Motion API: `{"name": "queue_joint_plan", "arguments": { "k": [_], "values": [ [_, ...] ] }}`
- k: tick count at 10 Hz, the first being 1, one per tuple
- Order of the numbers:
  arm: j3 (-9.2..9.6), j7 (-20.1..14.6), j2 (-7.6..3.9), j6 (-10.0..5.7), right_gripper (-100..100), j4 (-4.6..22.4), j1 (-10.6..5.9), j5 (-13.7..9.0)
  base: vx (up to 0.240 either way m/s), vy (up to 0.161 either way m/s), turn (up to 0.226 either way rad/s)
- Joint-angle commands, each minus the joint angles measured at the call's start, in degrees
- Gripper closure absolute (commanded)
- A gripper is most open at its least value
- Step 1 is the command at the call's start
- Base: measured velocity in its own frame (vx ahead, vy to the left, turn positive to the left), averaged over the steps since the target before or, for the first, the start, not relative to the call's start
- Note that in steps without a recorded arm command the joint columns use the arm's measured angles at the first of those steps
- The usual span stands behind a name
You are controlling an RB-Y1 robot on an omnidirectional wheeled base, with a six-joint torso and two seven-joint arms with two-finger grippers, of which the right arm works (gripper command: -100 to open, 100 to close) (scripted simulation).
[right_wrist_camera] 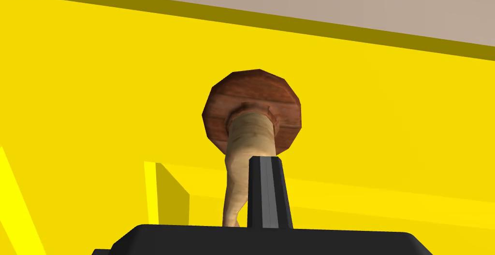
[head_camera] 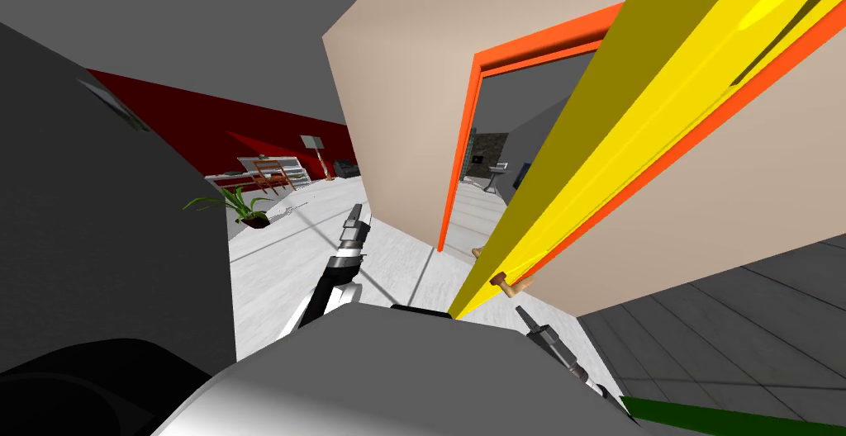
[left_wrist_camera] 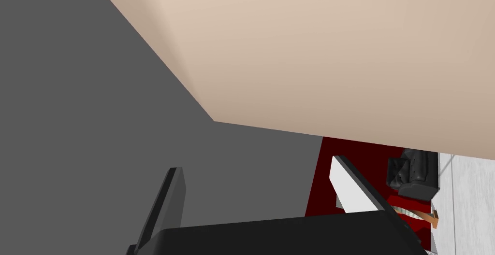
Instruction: Pull the door open
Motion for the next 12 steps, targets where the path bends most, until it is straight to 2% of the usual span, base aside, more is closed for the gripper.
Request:
{"name": "queue_joint_plan", "arguments": {
  "k": [1, 2, 3, 4, 12],
  "values": [
    [0.23, -0.1, 0.38, -1.57, -100, 1.8, 0.02, -0.1, 0.025, 0.032, -0.117],
    [0.41, -0.1, 0.66, -2.81, -100, 3.1, 0.15, -0.2, 0.003, 0.021, -0.120],
    [0.41, -0.1, 0.66, -2.81, -100, 3.1, 0.15, -0.2, -0.013, 0.001, -0.052],
    [0.50, -0.1, 0.80, -3.48, -100, 3.8, 0.22, -0.3, -0.041, -0.023, 0.005],
    [0.50, -0.1, 0.80, -3.48, -100, 3.8, 0.22, -0.3, -0.002, 0.000, -0.007]
  ]
}}
